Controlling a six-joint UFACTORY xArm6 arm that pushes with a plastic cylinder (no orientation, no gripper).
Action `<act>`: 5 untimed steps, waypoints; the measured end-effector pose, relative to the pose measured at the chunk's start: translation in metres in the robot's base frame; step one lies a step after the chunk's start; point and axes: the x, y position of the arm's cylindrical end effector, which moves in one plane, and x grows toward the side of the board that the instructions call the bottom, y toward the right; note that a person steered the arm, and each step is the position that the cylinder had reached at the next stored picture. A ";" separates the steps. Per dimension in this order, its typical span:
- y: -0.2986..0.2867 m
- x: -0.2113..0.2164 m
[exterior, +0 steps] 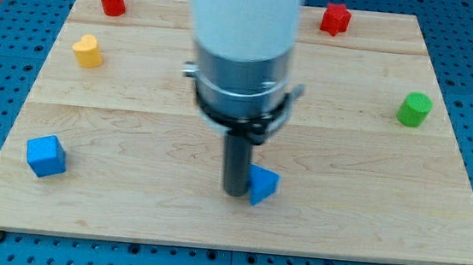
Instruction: Place the blue blocks in a horizontal line
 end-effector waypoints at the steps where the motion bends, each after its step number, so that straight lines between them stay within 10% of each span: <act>1: 0.053 -0.001; 3: 0.150 -0.001; 5: 0.118 -0.133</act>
